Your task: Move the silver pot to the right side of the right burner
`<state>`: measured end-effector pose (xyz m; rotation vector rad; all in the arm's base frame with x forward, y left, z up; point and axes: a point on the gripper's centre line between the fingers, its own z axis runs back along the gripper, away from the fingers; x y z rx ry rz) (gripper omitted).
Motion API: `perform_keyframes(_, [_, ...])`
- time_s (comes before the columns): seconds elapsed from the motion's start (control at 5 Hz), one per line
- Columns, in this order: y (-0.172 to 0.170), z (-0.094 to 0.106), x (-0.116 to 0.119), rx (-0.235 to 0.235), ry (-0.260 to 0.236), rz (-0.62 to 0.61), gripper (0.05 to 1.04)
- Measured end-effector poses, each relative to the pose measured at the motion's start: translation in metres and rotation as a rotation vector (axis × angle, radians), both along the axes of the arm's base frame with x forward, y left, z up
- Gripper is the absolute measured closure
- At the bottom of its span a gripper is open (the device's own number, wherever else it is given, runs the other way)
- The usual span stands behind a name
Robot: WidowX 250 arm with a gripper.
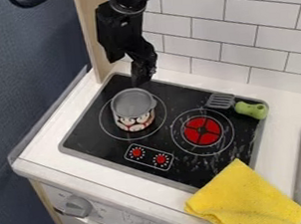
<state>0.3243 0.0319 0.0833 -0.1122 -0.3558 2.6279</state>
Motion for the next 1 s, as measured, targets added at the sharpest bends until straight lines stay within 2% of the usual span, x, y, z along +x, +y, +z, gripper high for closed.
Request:
perform_keyframes(0.2, [-0.001,-0.011,-0.003,-0.006,0.039,-0.001,0.085])
perform_keyframes(0.4, [0.017,-0.013,-0.006,-0.05,0.11,-0.022,0.085])
perform_keyframes(0.6, [0.046,-0.005,-0.009,-0.073,0.166,-0.134,0.085])
perform_keyframes(0.8, [0.071,-0.016,-0.015,-0.067,0.253,-0.344,0.085])
perform_keyframes(1.0, [0.077,-0.027,-0.019,-0.02,0.278,-0.566,0.085])
